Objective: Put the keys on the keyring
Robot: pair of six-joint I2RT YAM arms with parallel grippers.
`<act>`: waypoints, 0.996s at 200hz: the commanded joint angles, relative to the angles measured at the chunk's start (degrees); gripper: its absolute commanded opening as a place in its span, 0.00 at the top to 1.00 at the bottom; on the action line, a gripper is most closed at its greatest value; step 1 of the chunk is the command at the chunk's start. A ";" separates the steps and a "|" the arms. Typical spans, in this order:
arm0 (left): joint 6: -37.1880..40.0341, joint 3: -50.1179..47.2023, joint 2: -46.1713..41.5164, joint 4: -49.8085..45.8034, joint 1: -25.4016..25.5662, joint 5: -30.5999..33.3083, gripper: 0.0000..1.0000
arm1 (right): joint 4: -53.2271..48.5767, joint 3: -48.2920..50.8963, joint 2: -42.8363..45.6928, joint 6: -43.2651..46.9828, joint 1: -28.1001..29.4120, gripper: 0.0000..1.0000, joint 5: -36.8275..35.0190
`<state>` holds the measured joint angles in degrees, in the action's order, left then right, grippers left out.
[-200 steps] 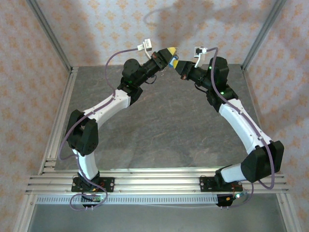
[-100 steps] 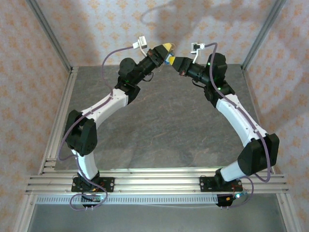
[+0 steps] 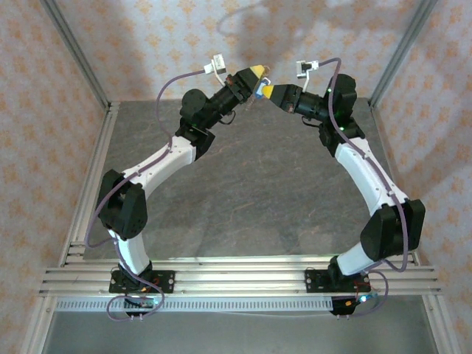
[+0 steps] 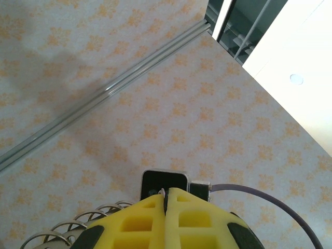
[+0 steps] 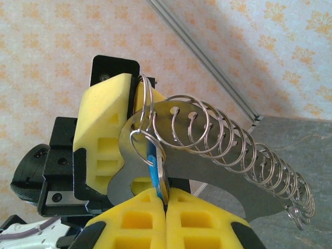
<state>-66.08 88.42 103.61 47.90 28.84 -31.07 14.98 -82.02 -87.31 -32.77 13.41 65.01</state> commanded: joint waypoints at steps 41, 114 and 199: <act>-2.03 1.12 -1.65 5.81 1.44 -4.70 1.00 | -4.49 -4.18 -2.93 2.79 -1.10 1.00 7.10; -2.20 1.88 -0.37 6.14 2.26 -5.23 1.00 | -9.71 -8.81 -4.73 5.45 2.91 1.00 10.24; -1.77 2.87 1.06 5.28 3.03 -5.19 1.00 | -14.27 -6.31 -2.79 9.41 0.74 1.00 7.29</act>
<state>-67.51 88.44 104.36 49.71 28.49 -32.36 0.89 -90.61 -91.09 -22.87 12.95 71.57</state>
